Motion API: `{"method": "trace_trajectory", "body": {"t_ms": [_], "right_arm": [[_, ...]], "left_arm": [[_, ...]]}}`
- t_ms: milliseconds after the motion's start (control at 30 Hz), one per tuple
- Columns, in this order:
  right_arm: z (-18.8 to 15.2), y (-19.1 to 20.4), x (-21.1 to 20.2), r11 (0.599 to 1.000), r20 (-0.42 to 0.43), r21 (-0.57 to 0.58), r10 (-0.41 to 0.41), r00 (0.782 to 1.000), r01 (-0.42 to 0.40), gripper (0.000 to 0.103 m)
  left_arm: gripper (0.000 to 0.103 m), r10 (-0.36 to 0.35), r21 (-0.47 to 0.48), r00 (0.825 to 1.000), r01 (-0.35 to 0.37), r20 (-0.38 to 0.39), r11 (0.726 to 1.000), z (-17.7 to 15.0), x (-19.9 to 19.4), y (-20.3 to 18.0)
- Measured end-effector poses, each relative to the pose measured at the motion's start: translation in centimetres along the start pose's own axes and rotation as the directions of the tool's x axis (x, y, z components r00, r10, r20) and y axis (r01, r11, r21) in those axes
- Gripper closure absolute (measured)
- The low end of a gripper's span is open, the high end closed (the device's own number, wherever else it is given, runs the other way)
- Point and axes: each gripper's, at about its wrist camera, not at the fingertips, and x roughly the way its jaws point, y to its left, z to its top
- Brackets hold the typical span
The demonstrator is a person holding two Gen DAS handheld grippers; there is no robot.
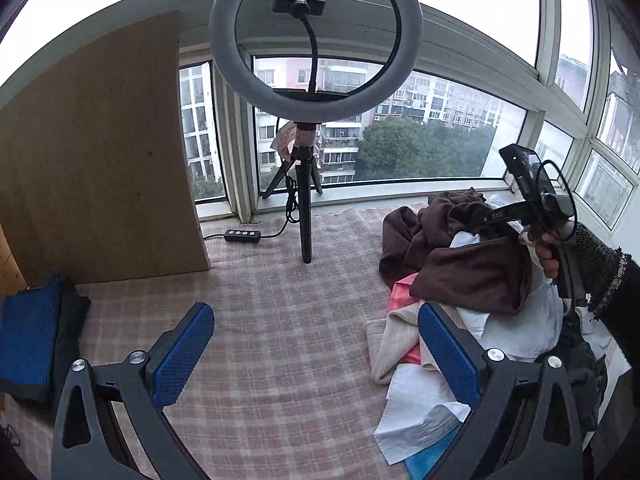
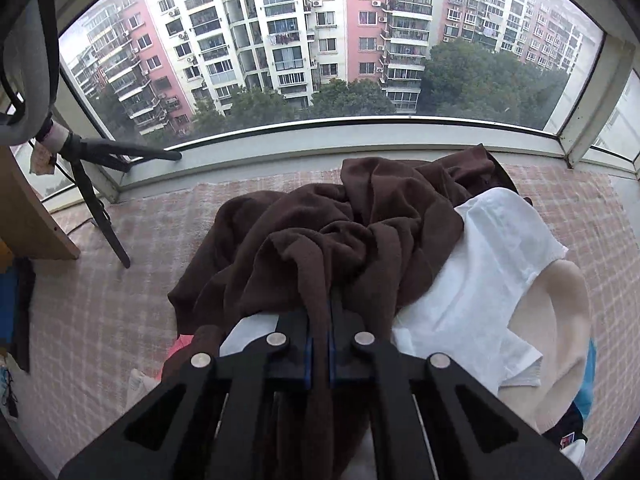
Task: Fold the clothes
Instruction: 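Grasp the brown fleece top in the heap with the right gripper, then lift the brown top high with the right gripper, letting it hang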
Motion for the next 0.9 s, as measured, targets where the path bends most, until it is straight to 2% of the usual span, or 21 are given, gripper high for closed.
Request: {"method": "trace_trajectory", "body": {"t_ms": [133, 233, 367, 500, 567, 633, 733, 833, 900], "right_arm": [[2.6, -0.9, -7.2, 0.998, 0.188, 0.063, 0.015, 0.982, -0.027, 0.099], [4.2, -0.6, -14.1, 0.992, 0.309, 0.092, 0.054, 0.949, -0.086, 0.099], [5.1, 1.9, -22.7, 0.993, 0.437, 0.052, 0.072, 0.897, -0.105, 0.100], [5.8, 6.2, -30.7, 0.994, 0.557, -0.006, 0.094, 0.825, -0.109, 0.100], [5.8, 8.4, -34.8, 0.990, 0.601, -0.037, 0.130, 0.789, -0.135, 0.100], [5.4, 11.4, -38.8, 0.991, 0.645, -0.073, 0.129, 0.753, -0.108, 0.100], [4.5, 16.2, -43.6, 0.982, 0.669, -0.146, 0.186, 0.719, -0.118, 0.100], [2.7, 21.8, -47.7, 0.969, 0.703, -0.229, 0.228, 0.673, -0.089, 0.100], [1.7, 25.3, -49.7, 0.954, 0.698, -0.279, 0.283, 0.658, -0.114, 0.100]], "left_arm": [[0.001, 0.020, -0.050, 1.000, -0.020, -0.007, 0.999, -0.7, -0.7, 2.5], [0.001, 0.037, -0.064, 0.999, -0.036, 0.009, 0.997, -1.1, -2.2, 3.9], [0.001, 0.051, -0.089, 0.997, -0.046, 0.050, 0.995, -1.5, -4.7, 5.8], [0.001, 0.042, -0.112, 0.994, -0.030, 0.104, 0.993, -1.6, -7.3, 7.6], [0.001, 0.037, -0.110, 0.991, -0.022, 0.131, 0.994, -1.7, -8.5, 8.5], [0.001, 0.029, -0.101, 0.987, -0.013, 0.155, 0.995, -1.8, -9.6, 9.4], [0.001, 0.012, -0.096, 0.982, 0.006, 0.187, 0.995, -2.0, -11.1, 11.2], [0.001, 0.015, -0.103, 0.978, 0.007, 0.208, 0.995, -2.5, -12.4, 13.5], [0.001, 0.015, -0.114, 0.977, 0.010, 0.212, 0.993, -2.9, -13.2, 15.3]]}}
